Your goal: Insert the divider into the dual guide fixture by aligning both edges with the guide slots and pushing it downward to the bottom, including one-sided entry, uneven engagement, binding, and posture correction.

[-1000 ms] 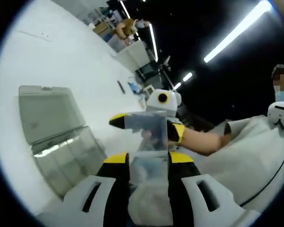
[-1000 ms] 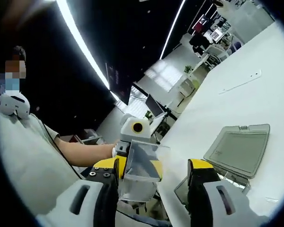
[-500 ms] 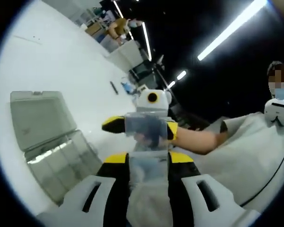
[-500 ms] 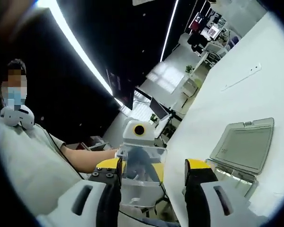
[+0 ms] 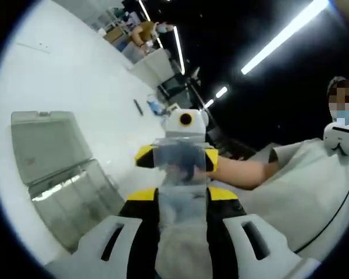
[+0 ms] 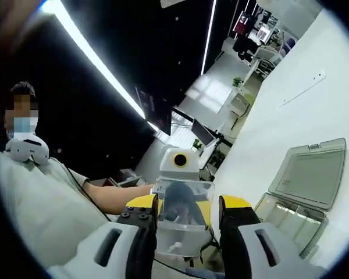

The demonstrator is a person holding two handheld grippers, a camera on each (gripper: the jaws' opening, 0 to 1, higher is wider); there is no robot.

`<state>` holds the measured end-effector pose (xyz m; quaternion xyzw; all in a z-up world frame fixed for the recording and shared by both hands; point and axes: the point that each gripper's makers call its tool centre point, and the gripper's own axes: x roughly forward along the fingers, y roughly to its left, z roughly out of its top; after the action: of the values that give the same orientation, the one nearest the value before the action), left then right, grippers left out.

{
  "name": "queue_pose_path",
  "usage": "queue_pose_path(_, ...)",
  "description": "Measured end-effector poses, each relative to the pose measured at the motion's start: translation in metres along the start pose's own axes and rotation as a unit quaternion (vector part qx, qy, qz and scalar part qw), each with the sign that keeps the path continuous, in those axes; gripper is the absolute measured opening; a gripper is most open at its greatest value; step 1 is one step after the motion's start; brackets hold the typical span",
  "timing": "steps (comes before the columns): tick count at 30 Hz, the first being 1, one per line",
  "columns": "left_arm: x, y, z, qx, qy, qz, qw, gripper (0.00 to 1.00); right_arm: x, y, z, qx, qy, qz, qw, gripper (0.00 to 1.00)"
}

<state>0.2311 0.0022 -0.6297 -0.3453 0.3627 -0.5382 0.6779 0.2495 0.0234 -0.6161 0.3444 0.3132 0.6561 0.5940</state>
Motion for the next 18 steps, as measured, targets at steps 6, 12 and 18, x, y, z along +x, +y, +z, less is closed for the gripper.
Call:
queue_pose_path(6,-0.0002,-0.0014,-0.0007,0.001,0.003,-0.001,1.0000,0.27,0.0003,0.0029,0.0015,0.007,-0.003,0.010,0.9999,0.35)
queue_pose_path(12,0.0004,-0.0016,-0.0017,-0.001,0.005,-0.002,1.0000,0.27,0.0007,0.0048,0.0009,0.010,-0.002,0.011,0.9999,0.33)
queue_pose_path(18,0.0009,-0.0012,-0.0039,-0.005,0.006,-0.001,1.0000,0.27,-0.0003,0.0036,-0.0007,0.016,-0.002,0.009,0.9998,0.33)
